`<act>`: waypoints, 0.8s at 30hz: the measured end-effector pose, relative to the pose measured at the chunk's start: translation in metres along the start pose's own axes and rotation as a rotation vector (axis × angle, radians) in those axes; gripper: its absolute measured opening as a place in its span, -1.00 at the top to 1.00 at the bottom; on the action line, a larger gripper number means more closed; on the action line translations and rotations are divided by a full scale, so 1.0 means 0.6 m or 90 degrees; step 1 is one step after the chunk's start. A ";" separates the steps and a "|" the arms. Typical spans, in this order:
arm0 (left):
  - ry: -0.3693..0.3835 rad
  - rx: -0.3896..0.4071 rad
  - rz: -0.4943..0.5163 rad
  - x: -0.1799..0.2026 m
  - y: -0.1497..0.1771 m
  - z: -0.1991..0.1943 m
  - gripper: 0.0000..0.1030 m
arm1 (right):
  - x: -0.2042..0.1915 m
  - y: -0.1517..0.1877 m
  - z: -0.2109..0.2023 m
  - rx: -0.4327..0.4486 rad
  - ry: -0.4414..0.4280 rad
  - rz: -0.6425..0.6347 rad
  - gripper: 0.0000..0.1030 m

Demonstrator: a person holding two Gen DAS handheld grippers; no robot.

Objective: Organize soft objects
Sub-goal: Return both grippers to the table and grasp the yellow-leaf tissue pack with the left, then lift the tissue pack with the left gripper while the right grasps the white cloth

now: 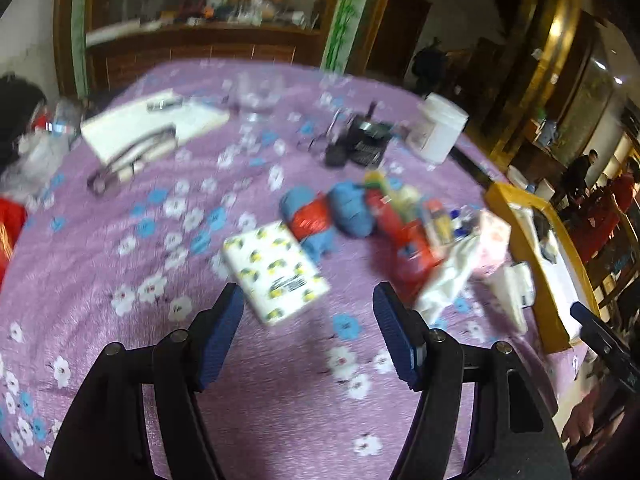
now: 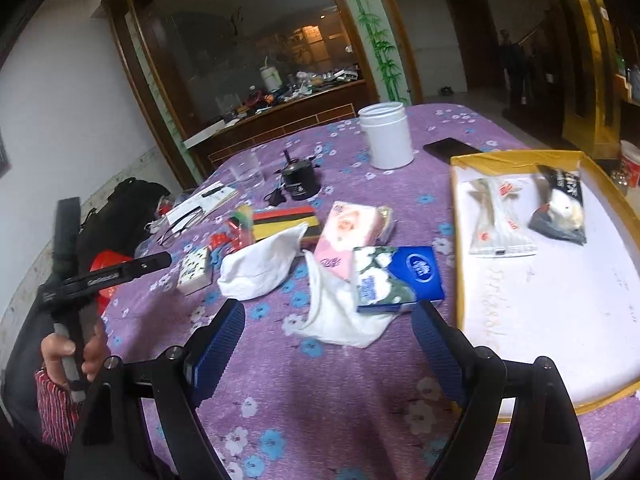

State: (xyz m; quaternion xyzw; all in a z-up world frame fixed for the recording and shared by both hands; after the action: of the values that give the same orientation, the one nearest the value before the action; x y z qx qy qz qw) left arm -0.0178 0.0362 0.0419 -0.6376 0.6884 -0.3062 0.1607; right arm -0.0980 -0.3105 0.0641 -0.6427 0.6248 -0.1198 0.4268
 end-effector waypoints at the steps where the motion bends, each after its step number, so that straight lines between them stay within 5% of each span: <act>1: -0.007 -0.013 -0.010 -0.005 0.000 0.012 -0.29 | 0.000 0.001 0.003 -0.007 -0.007 0.003 -0.70; 13: -0.075 -0.105 -0.027 0.003 -0.021 0.127 -0.28 | -0.019 0.000 0.004 -0.017 -0.021 -0.009 -0.72; 16: -0.100 -0.077 -0.010 0.006 -0.018 0.126 -0.19 | -0.033 -0.006 0.016 -0.030 -0.027 -0.013 -0.78; 24: -0.073 -0.010 -0.043 -0.014 -0.028 0.097 -0.06 | -0.104 -0.032 0.107 -0.098 -0.052 -0.085 -0.82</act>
State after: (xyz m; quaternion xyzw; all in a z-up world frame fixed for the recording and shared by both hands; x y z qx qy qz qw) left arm 0.0317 0.0318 0.0067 -0.6782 0.6587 -0.2688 0.1842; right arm -0.0522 -0.2311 0.0620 -0.7182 0.5702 -0.0735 0.3921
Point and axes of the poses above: each gripper's, at about its wrist camera, not at the fingertips, and z roughly the way its jaws point, x to its right, y to its underside, the point moved 2 cm from there along z, roughly the way its jaws point, and after that the axes turned 5 degrees about z, right-handed, at the moved point
